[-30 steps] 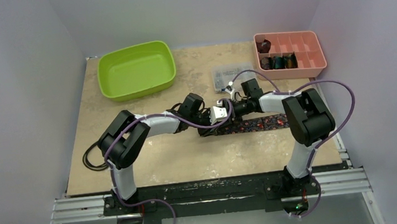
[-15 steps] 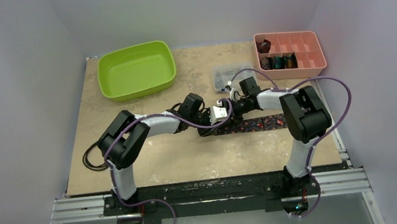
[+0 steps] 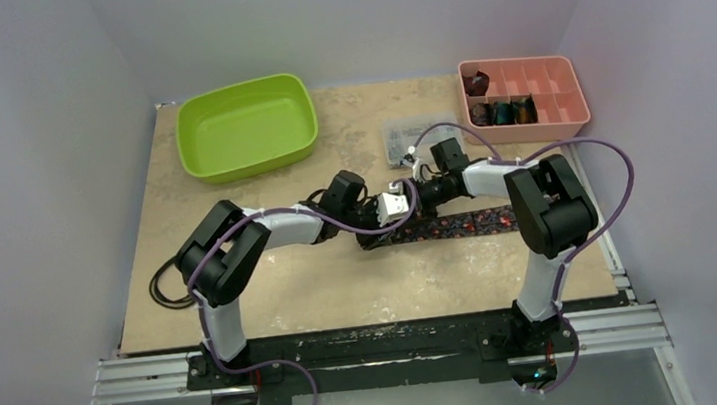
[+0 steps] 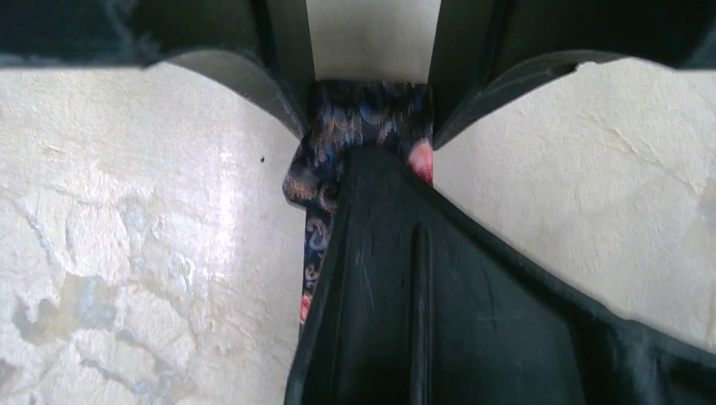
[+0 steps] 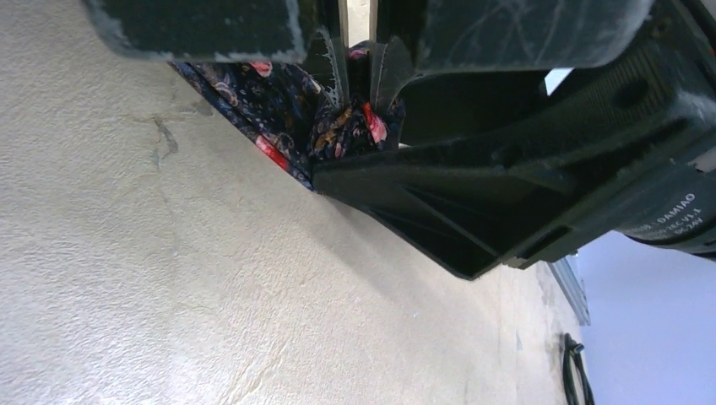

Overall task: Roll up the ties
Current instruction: Roll the tie at the center of the board.

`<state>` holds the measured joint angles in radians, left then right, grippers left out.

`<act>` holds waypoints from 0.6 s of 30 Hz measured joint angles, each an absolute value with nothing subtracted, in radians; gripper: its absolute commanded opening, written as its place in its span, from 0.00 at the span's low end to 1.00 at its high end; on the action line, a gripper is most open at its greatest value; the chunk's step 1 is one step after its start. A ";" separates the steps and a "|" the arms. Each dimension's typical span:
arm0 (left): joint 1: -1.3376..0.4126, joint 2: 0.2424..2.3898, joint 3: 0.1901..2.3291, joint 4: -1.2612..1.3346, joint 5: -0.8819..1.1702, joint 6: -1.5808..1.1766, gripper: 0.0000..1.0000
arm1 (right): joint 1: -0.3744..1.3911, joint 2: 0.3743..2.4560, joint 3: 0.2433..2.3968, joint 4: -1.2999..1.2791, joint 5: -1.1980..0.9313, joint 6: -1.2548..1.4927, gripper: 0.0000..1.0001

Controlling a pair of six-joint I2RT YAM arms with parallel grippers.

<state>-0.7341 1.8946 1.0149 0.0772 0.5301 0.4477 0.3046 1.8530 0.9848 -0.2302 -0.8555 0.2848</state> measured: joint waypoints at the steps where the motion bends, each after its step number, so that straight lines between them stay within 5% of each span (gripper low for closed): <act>1: -0.733 1.890 1.000 0.099 0.535 0.440 0.55 | 0.302 1.856 0.986 -0.238 -0.855 0.268 0.00; 4: -0.725 1.867 0.944 0.161 0.562 0.424 0.65 | 0.285 1.868 0.987 -0.254 -0.856 0.229 0.00; 18: -0.717 1.839 0.824 0.364 0.577 0.305 0.70 | 0.260 1.951 1.048 -0.323 -0.908 0.152 0.00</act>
